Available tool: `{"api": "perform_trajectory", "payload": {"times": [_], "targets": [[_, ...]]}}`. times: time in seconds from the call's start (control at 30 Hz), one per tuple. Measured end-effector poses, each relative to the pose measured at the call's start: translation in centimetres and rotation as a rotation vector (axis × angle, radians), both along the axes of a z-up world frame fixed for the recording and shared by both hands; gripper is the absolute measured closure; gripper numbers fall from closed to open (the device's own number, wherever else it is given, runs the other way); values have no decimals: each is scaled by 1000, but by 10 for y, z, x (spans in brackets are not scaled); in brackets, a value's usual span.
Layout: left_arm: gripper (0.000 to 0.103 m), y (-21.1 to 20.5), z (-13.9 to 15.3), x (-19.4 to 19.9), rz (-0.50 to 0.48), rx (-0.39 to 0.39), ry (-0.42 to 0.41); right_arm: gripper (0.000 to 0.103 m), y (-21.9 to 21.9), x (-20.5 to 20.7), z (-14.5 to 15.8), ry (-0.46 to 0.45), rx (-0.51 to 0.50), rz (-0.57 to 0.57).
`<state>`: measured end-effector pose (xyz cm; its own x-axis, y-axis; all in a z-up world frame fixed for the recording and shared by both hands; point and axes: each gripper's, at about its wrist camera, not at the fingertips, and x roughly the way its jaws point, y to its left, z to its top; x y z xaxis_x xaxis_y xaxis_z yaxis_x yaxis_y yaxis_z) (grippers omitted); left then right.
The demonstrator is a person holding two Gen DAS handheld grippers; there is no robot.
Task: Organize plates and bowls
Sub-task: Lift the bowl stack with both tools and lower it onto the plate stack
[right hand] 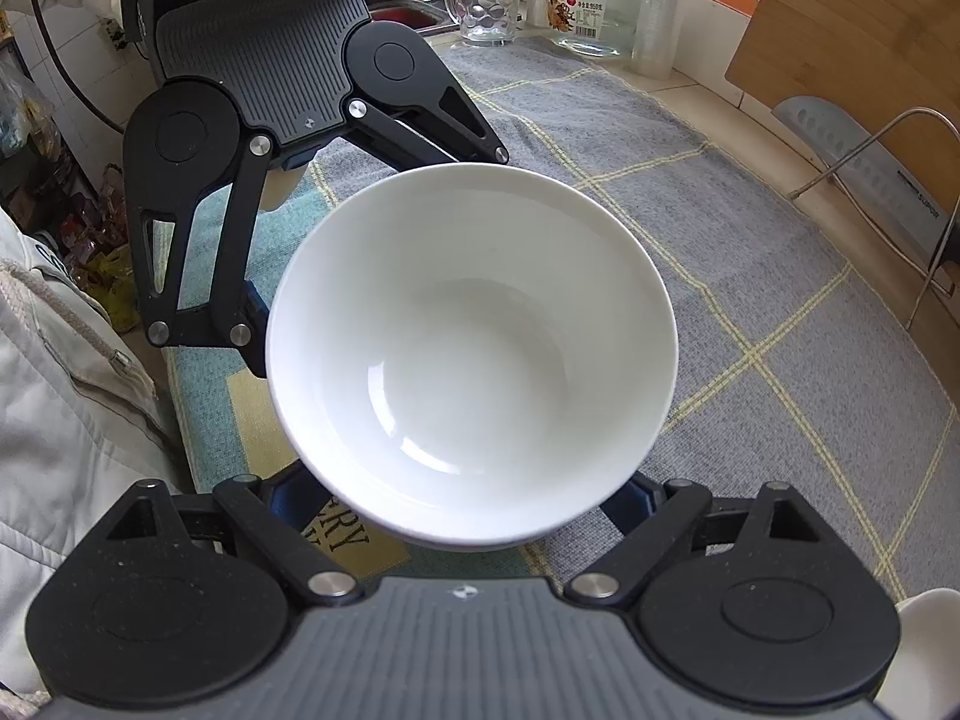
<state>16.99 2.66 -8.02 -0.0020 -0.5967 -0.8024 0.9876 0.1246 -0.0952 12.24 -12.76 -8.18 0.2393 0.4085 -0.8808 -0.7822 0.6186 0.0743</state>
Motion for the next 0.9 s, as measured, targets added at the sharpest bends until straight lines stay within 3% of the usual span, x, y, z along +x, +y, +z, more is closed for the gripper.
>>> {"api": "perform_trajectory", "payload": {"times": [0.5,0.9], "targets": [[23,-21,13,-4,-5,-3,-66,8,-18,-4,19,-47,4,-37],[23,-90,29,13,-47,-31,-124,8,-91,-13,46,-115,-22,-91]]}}
